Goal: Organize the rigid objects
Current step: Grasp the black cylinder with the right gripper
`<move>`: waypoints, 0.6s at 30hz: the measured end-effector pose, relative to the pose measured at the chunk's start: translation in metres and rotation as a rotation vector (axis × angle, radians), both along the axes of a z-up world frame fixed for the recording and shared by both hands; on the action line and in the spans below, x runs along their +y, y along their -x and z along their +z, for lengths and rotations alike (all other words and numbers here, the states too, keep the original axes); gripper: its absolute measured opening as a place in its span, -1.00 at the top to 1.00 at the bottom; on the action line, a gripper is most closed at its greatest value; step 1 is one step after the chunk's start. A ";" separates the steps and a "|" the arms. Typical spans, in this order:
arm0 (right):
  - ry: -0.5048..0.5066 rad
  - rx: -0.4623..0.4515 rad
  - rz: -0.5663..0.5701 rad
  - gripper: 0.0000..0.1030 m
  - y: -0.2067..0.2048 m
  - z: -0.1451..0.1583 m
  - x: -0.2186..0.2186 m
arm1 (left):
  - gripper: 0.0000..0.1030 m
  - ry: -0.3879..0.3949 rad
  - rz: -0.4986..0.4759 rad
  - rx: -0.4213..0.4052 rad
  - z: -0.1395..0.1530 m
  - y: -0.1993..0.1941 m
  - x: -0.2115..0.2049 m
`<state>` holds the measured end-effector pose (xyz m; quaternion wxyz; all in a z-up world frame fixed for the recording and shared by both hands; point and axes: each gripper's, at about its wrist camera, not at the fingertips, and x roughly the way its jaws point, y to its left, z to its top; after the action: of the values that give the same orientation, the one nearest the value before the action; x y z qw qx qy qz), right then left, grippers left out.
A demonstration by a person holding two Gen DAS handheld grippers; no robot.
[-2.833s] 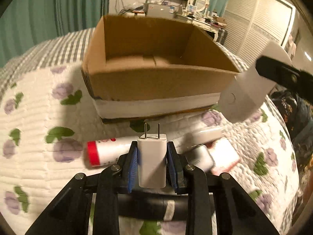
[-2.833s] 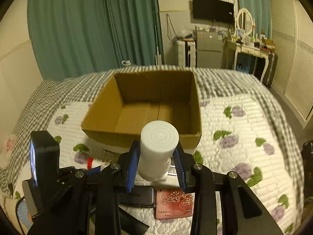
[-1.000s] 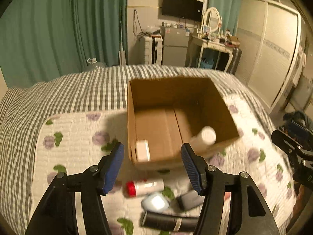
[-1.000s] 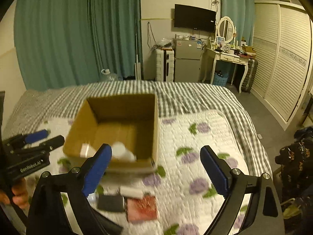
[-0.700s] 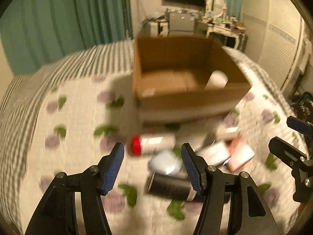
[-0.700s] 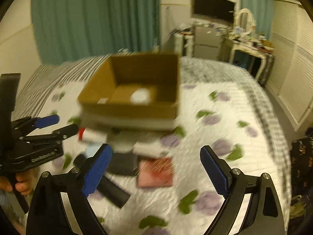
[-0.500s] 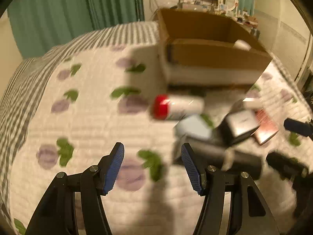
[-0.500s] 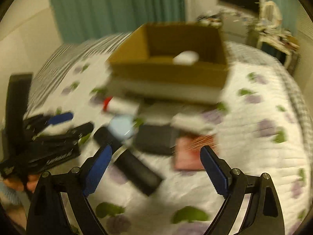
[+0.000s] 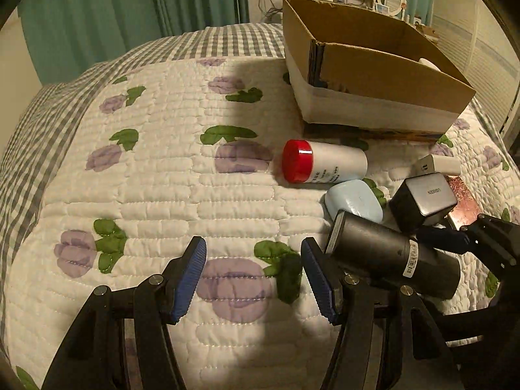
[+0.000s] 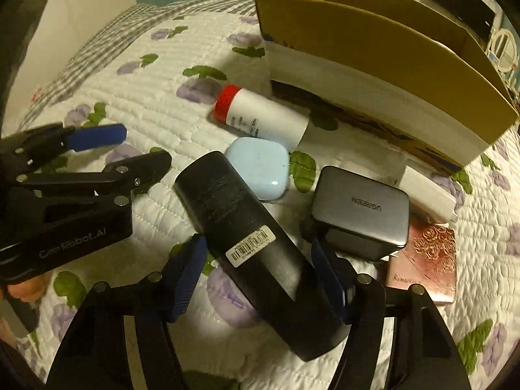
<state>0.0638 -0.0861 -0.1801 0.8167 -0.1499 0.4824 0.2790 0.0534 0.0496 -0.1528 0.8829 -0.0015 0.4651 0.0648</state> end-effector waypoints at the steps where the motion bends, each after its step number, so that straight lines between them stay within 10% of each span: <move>1: -0.006 -0.001 -0.002 -0.11 -0.001 0.002 -0.001 | -0.23 0.007 0.003 0.001 -0.001 -0.001 0.000; 4: -0.024 -0.025 -0.034 0.18 -0.001 0.012 -0.008 | -0.23 0.025 -0.004 0.004 -0.001 -0.005 -0.001; 15: -0.135 -0.124 -0.150 0.26 0.003 0.080 -0.050 | -0.23 0.053 -0.051 0.001 0.004 -0.014 -0.021; 18: -0.146 -0.145 -0.200 0.63 -0.002 0.087 -0.066 | -0.23 0.048 -0.086 0.002 0.004 -0.018 -0.035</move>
<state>0.0661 -0.1521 -0.0930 0.8819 -0.0611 0.4130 0.2189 0.0713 0.0148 -0.1489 0.8841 -0.0027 0.4670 0.0157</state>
